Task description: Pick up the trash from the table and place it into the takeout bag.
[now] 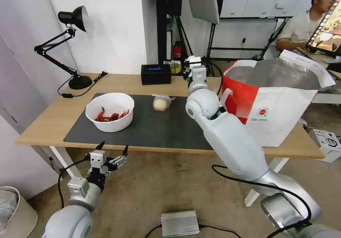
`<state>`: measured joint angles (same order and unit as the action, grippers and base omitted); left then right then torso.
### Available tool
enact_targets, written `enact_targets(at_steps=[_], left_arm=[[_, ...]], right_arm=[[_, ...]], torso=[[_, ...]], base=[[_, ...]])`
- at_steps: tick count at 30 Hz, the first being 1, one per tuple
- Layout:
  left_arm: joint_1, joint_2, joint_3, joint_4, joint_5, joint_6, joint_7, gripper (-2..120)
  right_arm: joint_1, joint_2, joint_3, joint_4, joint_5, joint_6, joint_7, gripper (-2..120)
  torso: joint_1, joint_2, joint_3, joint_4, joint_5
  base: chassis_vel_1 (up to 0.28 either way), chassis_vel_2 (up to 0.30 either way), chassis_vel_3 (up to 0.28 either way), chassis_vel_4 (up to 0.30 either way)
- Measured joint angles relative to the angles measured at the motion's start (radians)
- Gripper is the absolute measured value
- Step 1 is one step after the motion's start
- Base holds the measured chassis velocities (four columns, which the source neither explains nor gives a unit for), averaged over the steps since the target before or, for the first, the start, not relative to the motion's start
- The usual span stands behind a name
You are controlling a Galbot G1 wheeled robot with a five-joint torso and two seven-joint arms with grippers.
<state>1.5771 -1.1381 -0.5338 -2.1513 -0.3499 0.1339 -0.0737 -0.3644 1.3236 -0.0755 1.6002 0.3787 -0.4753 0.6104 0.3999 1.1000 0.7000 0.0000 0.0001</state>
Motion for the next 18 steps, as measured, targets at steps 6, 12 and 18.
enact_targets(at_steps=[6, 12, 18], left_arm=[[-0.003, -0.004, 0.004, 0.005, 0.005, 0.0, 0.0, 100], [-0.009, -0.006, 0.015, 0.01, 0.009, 0.0, 0.001, 100], [-0.016, -0.006, 0.02, 0.012, 0.012, 0.0, 0.001, 100]], right_arm=[[-0.035, -0.032, 0.073, 0.066, -0.06, 0.006, -0.009, 0], [-0.063, -0.056, 0.125, 0.108, -0.096, -0.001, -0.011, 0], [-0.09, -0.094, 0.2, 0.142, -0.099, -0.024, 0.006, 0]], torso=[[0.0, 0.0, 0.0, -0.0001, 0.0001], [0.0, 0.0, 0.0, -0.0001, 0.0001], [0.0, 0.0, 0.0, -0.0001, -0.0001]], base=[[0.0, 0.0, 0.0, 0.0], [0.0, 0.0, 0.0, 0.0], [0.0, 0.0, 0.0, 0.0]])
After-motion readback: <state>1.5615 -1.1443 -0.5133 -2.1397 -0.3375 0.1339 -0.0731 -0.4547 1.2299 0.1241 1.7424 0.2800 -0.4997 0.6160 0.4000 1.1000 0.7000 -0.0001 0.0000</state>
